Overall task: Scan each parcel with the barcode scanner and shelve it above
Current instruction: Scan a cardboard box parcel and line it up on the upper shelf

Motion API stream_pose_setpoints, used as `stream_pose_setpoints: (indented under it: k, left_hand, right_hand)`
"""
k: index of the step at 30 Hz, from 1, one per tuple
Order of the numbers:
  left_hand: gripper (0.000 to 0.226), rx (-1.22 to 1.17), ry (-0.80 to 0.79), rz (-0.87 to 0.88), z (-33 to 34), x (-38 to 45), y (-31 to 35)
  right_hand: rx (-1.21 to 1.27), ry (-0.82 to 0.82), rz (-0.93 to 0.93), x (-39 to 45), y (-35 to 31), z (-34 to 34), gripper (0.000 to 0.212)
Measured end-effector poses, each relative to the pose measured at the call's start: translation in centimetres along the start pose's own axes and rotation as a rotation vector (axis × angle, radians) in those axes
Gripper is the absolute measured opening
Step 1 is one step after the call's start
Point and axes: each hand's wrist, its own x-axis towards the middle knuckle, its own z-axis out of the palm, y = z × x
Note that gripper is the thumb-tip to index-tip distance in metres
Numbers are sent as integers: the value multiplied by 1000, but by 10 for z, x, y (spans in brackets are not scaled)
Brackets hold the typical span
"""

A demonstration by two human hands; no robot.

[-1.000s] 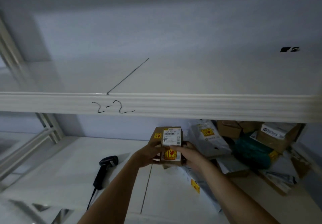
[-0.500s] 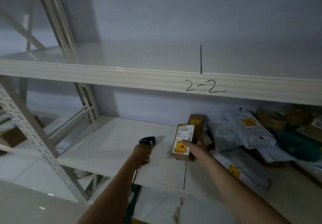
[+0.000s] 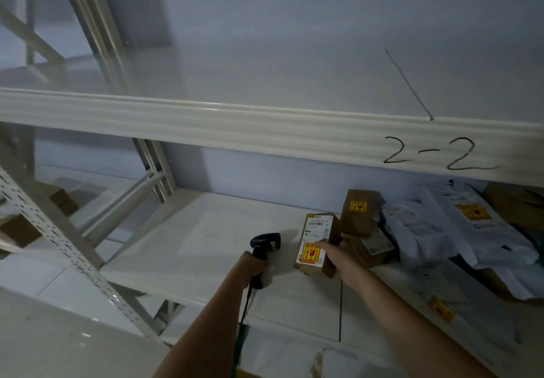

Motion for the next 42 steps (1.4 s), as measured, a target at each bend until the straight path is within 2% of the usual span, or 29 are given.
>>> stream_pose_setpoints:
  k: [4,10,13,17,18,22,23,26,33,42]
  left_hand:
    - [55,138,-7,-21,1,26,10]
    - [51,179,-94,32,3,51,2]
    - [42,137,-126,63,-3,54,1]
    - [13,-13,-180,128,-30,49,1]
    - [12,-60,-198,152,-39,47,2]
    - [28,-106,-218,259,-75,34,1]
    - [26,-130,-205,284,-84,32,-1]
    - [9,-214,-181,344,-105,25,-11]
    - [20,-233,-173,442,-127,0,-27]
    - [14,-240,-262,550,-131,-31,-23]
  right_hand:
    - [-4,4,48,24,2,5,67]
    - [-52,27,96,42,7,11,65]
    - [-58,30,90,44,9,12,67]
    - [-18,34,23,34,3,22,62]
    - [-1,37,5,30,2,27,60]
    - [13,76,-79,5,-1,51,47]
    - [12,92,-101,-1,-1,59,47]
    - [25,131,-150,-15,4,82,54]
    - [-102,266,-252,-47,16,123,57]
    - [-206,318,-381,-77,14,135,70]
